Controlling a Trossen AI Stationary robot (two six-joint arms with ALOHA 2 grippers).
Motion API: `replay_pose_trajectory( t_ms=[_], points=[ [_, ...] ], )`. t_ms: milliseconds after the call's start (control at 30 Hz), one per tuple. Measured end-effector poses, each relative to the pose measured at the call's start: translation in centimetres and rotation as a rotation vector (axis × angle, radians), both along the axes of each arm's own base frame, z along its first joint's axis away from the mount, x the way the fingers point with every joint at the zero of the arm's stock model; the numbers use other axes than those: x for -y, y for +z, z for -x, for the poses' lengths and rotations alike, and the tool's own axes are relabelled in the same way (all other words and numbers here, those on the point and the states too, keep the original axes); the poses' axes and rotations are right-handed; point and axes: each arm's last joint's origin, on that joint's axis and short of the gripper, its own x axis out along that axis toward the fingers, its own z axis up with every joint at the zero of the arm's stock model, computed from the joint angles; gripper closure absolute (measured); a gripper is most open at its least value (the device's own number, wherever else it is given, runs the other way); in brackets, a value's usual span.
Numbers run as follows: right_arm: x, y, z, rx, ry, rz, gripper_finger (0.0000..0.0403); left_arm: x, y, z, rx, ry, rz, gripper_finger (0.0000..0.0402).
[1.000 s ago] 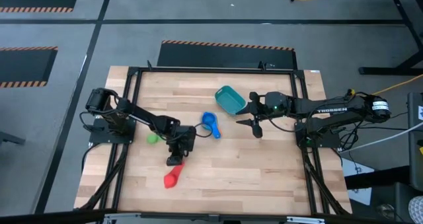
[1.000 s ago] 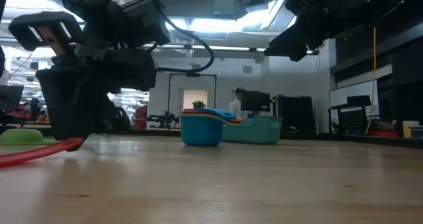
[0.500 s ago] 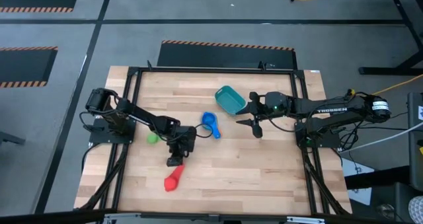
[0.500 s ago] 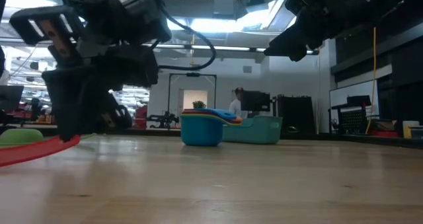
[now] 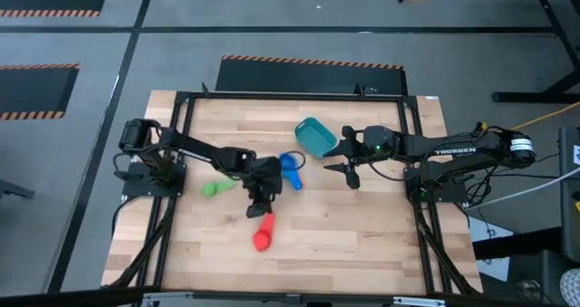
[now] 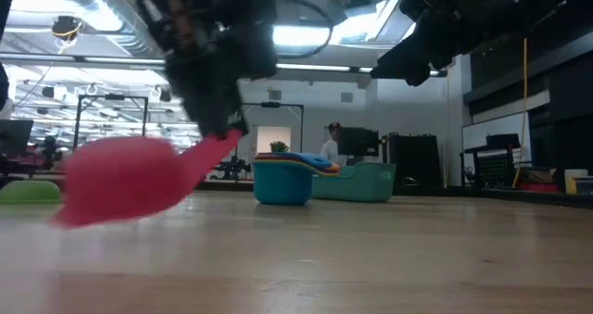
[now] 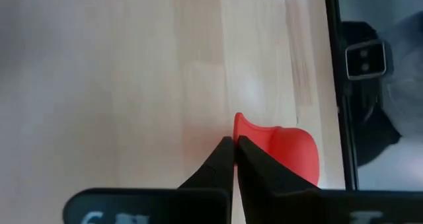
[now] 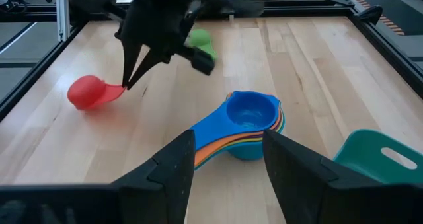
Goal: Nest measuring cups in basket
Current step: Stack the red measuring cup on top of the blue measuring cup
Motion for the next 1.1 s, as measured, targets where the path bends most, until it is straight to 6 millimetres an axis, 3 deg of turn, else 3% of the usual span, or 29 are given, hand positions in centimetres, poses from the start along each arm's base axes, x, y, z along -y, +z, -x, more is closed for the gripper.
replay_pose_trajectory(
  t_ms=[233,433,767,900,1100],
  points=[
    [0.0,0.0,0.0,-0.003,0.000,0.000,0.0221,-1.3,3.6,-1.4,0.024,-0.021,-0.136,0.0401],
    [0.0,0.0,0.0,-0.003,0.000,0.000,0.0221,-1.9,7.7,-2.0,-0.006,-0.020,-0.383,0.0401],
    [0.0,0.0,0.0,-0.003,0.001,0.002,0.0221,-0.9,14.8,-2.2,0.017,0.126,-0.812,0.0401],
    [0.0,0.0,0.0,-0.002,0.001,0.003,0.0221,-0.1,16.5,-2.2,0.063,0.226,-0.986,0.0401],
    [0.0,0.0,0.0,-0.002,0.001,0.003,0.0221,0.4,16.9,-2.1,0.072,0.365,-1.145,0.0401]
  ],
)
